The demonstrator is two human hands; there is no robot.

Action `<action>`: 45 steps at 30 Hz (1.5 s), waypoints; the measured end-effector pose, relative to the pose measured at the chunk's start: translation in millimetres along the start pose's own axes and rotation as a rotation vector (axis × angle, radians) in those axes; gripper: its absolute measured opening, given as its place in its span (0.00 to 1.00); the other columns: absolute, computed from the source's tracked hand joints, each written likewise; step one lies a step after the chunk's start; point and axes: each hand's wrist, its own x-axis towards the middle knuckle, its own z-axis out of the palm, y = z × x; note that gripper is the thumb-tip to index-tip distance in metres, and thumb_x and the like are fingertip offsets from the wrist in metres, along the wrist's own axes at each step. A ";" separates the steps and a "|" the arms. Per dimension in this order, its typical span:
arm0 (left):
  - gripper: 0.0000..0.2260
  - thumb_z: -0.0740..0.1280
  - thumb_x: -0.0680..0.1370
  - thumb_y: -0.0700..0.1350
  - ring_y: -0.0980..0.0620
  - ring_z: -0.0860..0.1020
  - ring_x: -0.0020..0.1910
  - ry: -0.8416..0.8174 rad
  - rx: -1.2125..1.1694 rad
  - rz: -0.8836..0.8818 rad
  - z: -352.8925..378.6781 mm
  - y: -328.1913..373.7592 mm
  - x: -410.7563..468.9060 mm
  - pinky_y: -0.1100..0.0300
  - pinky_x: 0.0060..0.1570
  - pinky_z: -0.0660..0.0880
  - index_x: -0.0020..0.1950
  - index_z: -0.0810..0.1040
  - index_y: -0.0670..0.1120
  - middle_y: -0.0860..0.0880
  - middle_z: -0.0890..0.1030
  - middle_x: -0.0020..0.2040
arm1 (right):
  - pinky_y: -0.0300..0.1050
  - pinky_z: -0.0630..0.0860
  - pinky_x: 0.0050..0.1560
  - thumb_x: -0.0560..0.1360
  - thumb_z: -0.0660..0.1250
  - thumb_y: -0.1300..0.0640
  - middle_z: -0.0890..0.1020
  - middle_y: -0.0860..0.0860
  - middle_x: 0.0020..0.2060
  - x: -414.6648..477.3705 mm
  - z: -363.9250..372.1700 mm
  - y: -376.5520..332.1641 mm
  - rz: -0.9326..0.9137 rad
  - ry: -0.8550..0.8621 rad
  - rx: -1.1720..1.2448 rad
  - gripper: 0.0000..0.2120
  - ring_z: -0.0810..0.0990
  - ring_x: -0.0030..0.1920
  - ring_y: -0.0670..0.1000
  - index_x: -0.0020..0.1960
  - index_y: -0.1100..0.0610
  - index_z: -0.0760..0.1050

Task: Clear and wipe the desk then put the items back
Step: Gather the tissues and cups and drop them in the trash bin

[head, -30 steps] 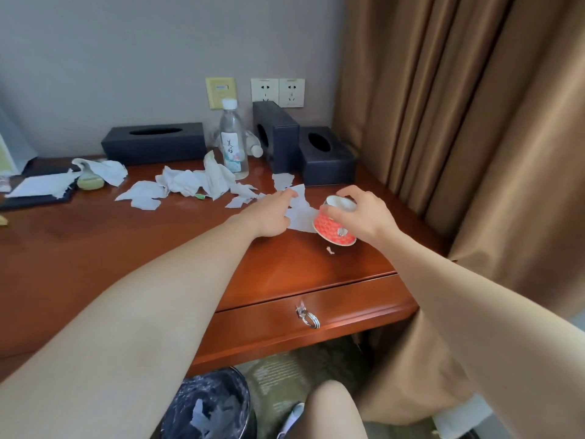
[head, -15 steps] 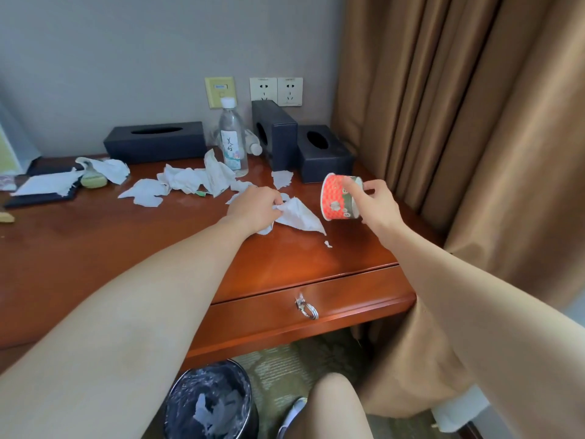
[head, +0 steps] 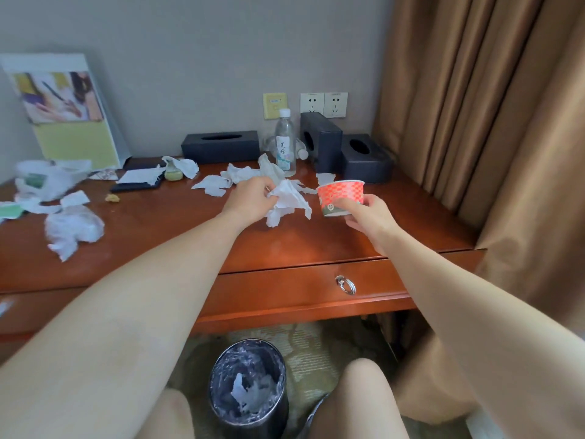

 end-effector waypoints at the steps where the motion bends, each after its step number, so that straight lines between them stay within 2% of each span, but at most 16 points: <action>1: 0.09 0.64 0.80 0.44 0.48 0.78 0.49 -0.003 -0.009 -0.001 -4.5 -3.5 -8.4 0.57 0.45 0.73 0.59 0.78 0.46 0.46 0.80 0.49 | 0.42 0.74 0.58 0.72 0.72 0.47 0.74 0.51 0.63 -6.4 5.4 -0.4 -0.014 -0.016 -0.002 0.32 0.76 0.60 0.50 0.71 0.56 0.64; 8: 0.09 0.64 0.79 0.43 0.47 0.76 0.52 -0.023 -0.016 -0.069 -28.1 -31.1 -77.3 0.54 0.49 0.74 0.58 0.78 0.46 0.47 0.78 0.55 | 0.47 0.73 0.63 0.72 0.72 0.44 0.75 0.50 0.63 -59.5 43.3 12.8 -0.065 -0.121 -0.009 0.32 0.76 0.61 0.50 0.70 0.54 0.64; 11: 0.10 0.64 0.79 0.43 0.48 0.76 0.51 -0.060 -0.028 -0.097 -31.1 -39.7 -108.0 0.55 0.49 0.75 0.60 0.76 0.46 0.47 0.78 0.53 | 0.50 0.72 0.66 0.72 0.72 0.44 0.73 0.50 0.66 -86.4 57.5 27.0 -0.077 -0.181 0.004 0.32 0.74 0.63 0.50 0.70 0.53 0.64; 14: 0.13 0.65 0.79 0.43 0.49 0.78 0.52 -0.092 -0.056 -0.115 -27.4 -48.9 -137.6 0.54 0.52 0.78 0.63 0.74 0.46 0.47 0.79 0.53 | 0.52 0.71 0.68 0.72 0.71 0.43 0.72 0.49 0.67 -110.9 65.0 38.5 -0.101 -0.170 0.007 0.32 0.73 0.65 0.50 0.71 0.51 0.63; 17: 0.11 0.65 0.79 0.43 0.51 0.78 0.51 -0.097 -0.078 -0.121 -21.4 -58.1 -164.2 0.59 0.49 0.77 0.61 0.74 0.47 0.48 0.79 0.54 | 0.48 0.72 0.65 0.73 0.71 0.44 0.72 0.49 0.67 -135.6 69.9 50.0 -0.119 -0.191 -0.023 0.32 0.73 0.64 0.49 0.71 0.52 0.63; 23: 0.09 0.65 0.79 0.42 0.51 0.78 0.49 -0.089 -0.118 -0.187 -7.0 -72.0 -214.0 0.63 0.43 0.75 0.60 0.74 0.46 0.48 0.78 0.52 | 0.37 0.67 0.50 0.73 0.72 0.47 0.73 0.45 0.58 -173.6 80.3 82.0 -0.114 -0.264 -0.055 0.30 0.73 0.52 0.43 0.70 0.53 0.65; 25: 0.08 0.65 0.79 0.41 0.52 0.78 0.46 -0.096 -0.125 -0.212 -2.0 -79.0 -228.0 0.64 0.39 0.73 0.58 0.74 0.46 0.47 0.79 0.50 | 0.33 0.67 0.45 0.72 0.73 0.48 0.73 0.45 0.57 -181.4 84.4 93.1 -0.109 -0.297 -0.062 0.30 0.73 0.53 0.43 0.70 0.53 0.65; 27: 0.06 0.64 0.79 0.41 0.54 0.77 0.41 -0.108 -0.141 -0.235 2.0 -87.9 -239.0 0.64 0.36 0.71 0.55 0.73 0.47 0.47 0.78 0.47 | 0.34 0.69 0.46 0.71 0.75 0.49 0.75 0.46 0.60 -187.1 88.6 102.3 -0.102 -0.319 -0.064 0.32 0.74 0.55 0.45 0.69 0.54 0.66; 31: 0.03 0.64 0.79 0.40 0.54 0.75 0.38 -0.110 -0.187 -0.290 10.0 -103.8 -253.0 0.62 0.36 0.70 0.49 0.72 0.49 0.49 0.78 0.42 | 0.46 0.75 0.60 0.67 0.77 0.47 0.75 0.49 0.64 -188.3 100.1 121.1 -0.059 -0.371 -0.117 0.36 0.76 0.60 0.49 0.70 0.54 0.66; 33: 0.05 0.64 0.79 0.40 0.53 0.75 0.37 -0.114 -0.208 -0.322 17.3 -112.1 -256.9 0.61 0.36 0.70 0.46 0.72 0.49 0.50 0.77 0.40 | 0.49 0.75 0.62 0.66 0.78 0.46 0.76 0.50 0.64 -187.7 106.6 131.7 -0.040 -0.409 -0.157 0.38 0.76 0.60 0.49 0.70 0.54 0.65; 38: 0.09 0.64 0.78 0.39 0.53 0.75 0.35 -0.147 -0.243 -0.405 47.8 -136.0 -264.2 0.62 0.34 0.69 0.41 0.70 0.51 0.50 0.76 0.37 | 0.46 0.75 0.60 0.65 0.79 0.47 0.77 0.48 0.62 -182.5 122.4 168.2 0.017 -0.461 -0.191 0.38 0.77 0.59 0.49 0.69 0.54 0.66; 42: 0.02 0.64 0.79 0.40 0.54 0.76 0.36 -0.176 -0.239 -0.507 86.8 -160.3 -267.0 0.64 0.32 0.68 0.48 0.73 0.46 0.48 0.78 0.40 | 0.39 0.74 0.52 0.65 0.80 0.53 0.77 0.47 0.58 -170.9 136.1 208.0 0.096 -0.444 -0.163 0.36 0.77 0.55 0.47 0.67 0.54 0.66; 45: 0.04 0.65 0.78 0.39 0.52 0.76 0.33 -0.181 -0.277 -0.587 116.2 -182.7 -269.9 0.68 0.28 0.69 0.44 0.73 0.45 0.47 0.78 0.38 | 0.39 0.72 0.51 0.65 0.80 0.56 0.77 0.47 0.56 -156.5 148.7 238.2 0.145 -0.390 -0.161 0.36 0.77 0.54 0.47 0.67 0.56 0.66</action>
